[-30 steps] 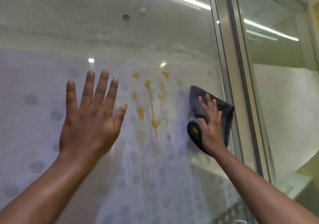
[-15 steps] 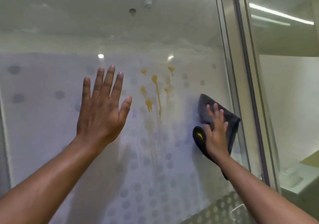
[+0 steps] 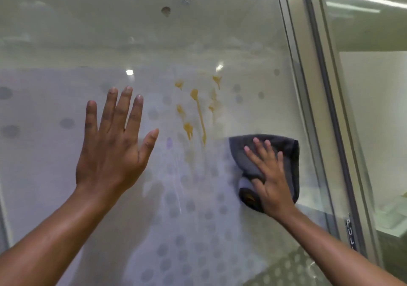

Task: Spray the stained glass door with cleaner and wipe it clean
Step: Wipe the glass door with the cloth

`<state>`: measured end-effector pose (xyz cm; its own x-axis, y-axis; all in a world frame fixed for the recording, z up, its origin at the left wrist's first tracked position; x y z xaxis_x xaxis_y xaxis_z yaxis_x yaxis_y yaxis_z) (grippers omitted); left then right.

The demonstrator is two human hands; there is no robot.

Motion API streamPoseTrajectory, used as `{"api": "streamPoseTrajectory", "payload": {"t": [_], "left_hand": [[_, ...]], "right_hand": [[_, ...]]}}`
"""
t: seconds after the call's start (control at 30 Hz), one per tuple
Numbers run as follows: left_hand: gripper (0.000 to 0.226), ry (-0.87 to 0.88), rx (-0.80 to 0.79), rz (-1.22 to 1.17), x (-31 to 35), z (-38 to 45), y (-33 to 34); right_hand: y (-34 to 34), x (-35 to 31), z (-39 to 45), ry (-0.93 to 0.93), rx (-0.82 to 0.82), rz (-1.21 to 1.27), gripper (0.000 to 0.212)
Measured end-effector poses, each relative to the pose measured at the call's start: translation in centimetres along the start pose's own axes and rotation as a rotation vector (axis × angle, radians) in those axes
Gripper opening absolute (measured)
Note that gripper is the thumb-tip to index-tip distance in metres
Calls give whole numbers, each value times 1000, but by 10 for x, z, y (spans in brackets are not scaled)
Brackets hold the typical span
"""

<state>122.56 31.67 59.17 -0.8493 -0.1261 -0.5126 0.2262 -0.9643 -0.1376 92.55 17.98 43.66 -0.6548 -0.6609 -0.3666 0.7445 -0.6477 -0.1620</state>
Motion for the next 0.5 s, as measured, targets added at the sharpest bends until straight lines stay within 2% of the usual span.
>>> {"api": "streamPoseTrajectory", "payload": {"t": [0.1, 0.17, 0.2, 0.23, 0.3, 0.4, 0.43, 0.47, 0.5], "left_hand": [[75, 9, 11, 3, 2, 1, 0], [75, 6, 22, -3, 2, 1, 0], [75, 6, 30, -6, 2, 1, 0], [74, 11, 37, -9, 3, 1, 0], [74, 24, 45, -10, 4, 2, -1], [74, 33, 31, -17, 3, 1, -1], [74, 33, 27, -17, 2, 1, -1], [74, 34, 24, -18, 2, 1, 0], [74, 37, 24, -19, 3, 1, 0]], "right_hand": [[-17, 33, 18, 520, 272, 174, 63], [-2, 2, 12, 684, 353, 177, 64], [9, -28, 5, 645, 349, 151, 65], [21, -62, -6, 516, 308, 114, 67], [45, -114, -34, 140, 113, 33, 74], [37, -96, -40, -260, -86, -60, 77], [28, -74, -30, -294, -107, -77, 76], [21, -47, -18, -253, -95, -85, 74], [9, -15, -5, -134, -36, -67, 72]]}}
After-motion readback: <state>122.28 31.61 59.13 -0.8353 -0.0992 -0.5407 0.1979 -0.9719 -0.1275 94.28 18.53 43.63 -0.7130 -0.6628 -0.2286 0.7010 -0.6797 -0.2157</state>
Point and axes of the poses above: each hand's wrist, its own z-axis towards the middle knuckle, its own y-axis out of the palm, x = y × z, the point moved 5 cm from there along z, towards the middle knuckle, and after that the axes turned 9 degrees about y, right-handed, at the moved point
